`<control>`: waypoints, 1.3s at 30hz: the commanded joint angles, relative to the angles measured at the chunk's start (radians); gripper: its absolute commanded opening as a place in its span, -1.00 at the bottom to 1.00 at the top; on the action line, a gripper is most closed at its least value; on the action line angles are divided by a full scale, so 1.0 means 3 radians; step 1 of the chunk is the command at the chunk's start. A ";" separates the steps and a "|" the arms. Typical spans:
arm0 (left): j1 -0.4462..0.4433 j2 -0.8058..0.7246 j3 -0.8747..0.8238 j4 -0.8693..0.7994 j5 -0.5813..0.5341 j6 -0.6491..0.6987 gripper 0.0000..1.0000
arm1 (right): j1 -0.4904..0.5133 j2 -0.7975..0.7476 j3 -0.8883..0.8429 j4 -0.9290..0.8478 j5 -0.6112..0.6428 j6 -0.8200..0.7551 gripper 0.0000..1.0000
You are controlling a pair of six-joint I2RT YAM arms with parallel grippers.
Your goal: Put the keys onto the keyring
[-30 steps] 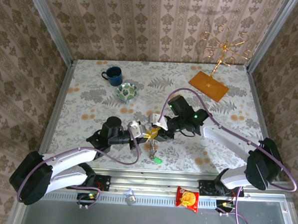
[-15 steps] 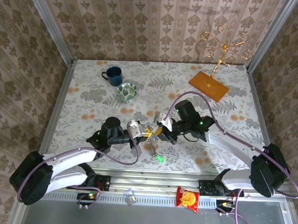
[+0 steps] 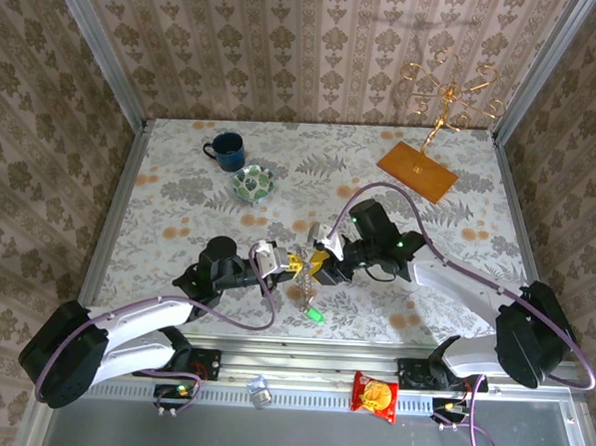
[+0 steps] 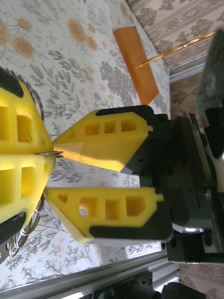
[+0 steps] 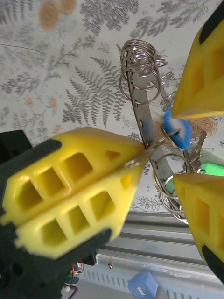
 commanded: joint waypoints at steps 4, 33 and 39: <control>0.0032 0.0071 -0.0092 0.0532 0.0176 -0.0166 -1.00 | -0.0024 -0.0106 -0.0115 0.0306 -0.0083 -0.0094 -0.22; 0.0026 0.0037 0.0290 -0.0700 0.0072 0.0298 -0.68 | 0.0150 0.0121 0.0491 -0.0823 0.0188 -0.1073 -1.00; 0.0000 0.0049 0.0544 -0.1187 0.0063 0.0569 -0.75 | 0.0409 0.0403 0.1033 -0.1621 0.0624 -0.1450 -1.00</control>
